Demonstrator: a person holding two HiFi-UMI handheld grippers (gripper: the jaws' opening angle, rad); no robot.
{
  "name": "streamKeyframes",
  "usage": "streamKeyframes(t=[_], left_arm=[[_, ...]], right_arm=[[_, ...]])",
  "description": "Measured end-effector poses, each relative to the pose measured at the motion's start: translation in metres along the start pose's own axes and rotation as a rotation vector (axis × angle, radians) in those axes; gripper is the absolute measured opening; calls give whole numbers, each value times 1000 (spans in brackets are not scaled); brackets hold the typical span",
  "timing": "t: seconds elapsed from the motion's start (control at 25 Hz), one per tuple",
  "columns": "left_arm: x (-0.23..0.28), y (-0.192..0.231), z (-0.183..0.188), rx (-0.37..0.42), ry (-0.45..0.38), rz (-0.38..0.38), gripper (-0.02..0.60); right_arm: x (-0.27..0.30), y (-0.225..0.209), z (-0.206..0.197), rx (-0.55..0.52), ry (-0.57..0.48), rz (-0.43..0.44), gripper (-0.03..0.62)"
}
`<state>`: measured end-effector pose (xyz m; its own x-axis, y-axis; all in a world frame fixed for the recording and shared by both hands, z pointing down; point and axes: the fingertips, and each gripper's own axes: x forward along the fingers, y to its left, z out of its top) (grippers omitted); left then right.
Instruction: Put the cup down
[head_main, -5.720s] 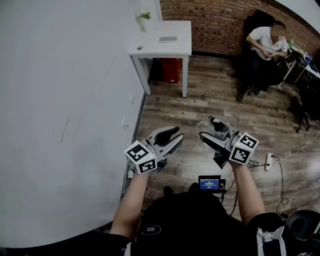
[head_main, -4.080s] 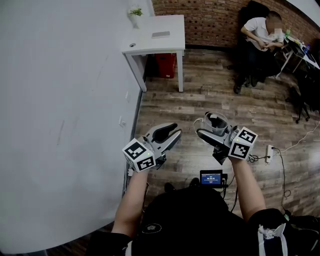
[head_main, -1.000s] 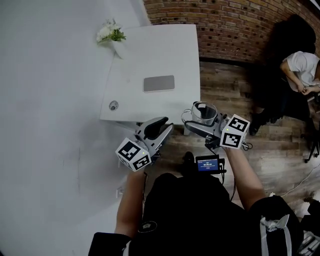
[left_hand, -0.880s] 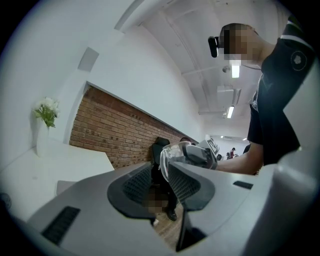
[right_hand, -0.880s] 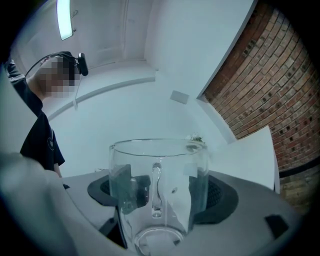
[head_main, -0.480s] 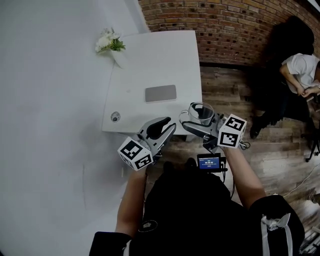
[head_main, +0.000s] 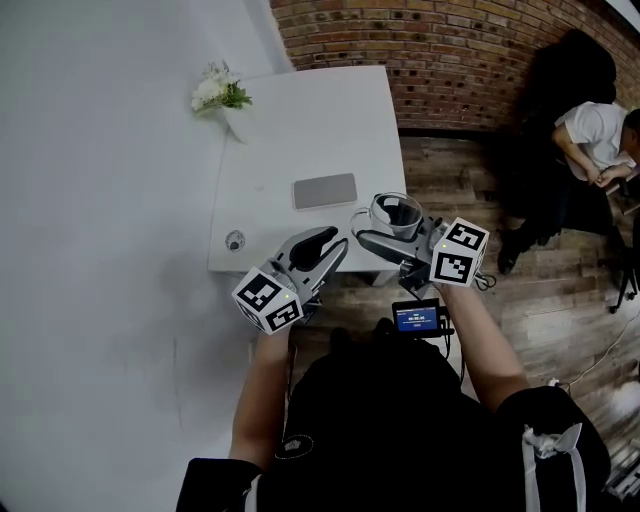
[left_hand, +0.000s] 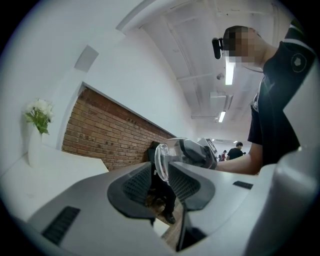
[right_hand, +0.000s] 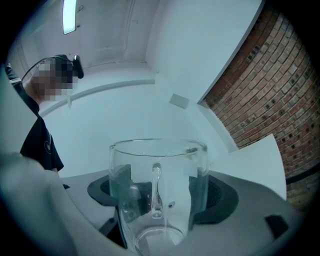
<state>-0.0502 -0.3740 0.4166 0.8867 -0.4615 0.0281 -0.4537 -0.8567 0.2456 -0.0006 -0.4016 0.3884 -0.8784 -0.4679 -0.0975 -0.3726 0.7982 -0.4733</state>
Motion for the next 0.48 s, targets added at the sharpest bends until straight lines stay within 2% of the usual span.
streamKeyframes(t=[0.48], left_arm=[[-5, 2, 3, -7, 0, 24, 114]], right_arm=[[4, 0, -1, 0, 29, 11, 416]])
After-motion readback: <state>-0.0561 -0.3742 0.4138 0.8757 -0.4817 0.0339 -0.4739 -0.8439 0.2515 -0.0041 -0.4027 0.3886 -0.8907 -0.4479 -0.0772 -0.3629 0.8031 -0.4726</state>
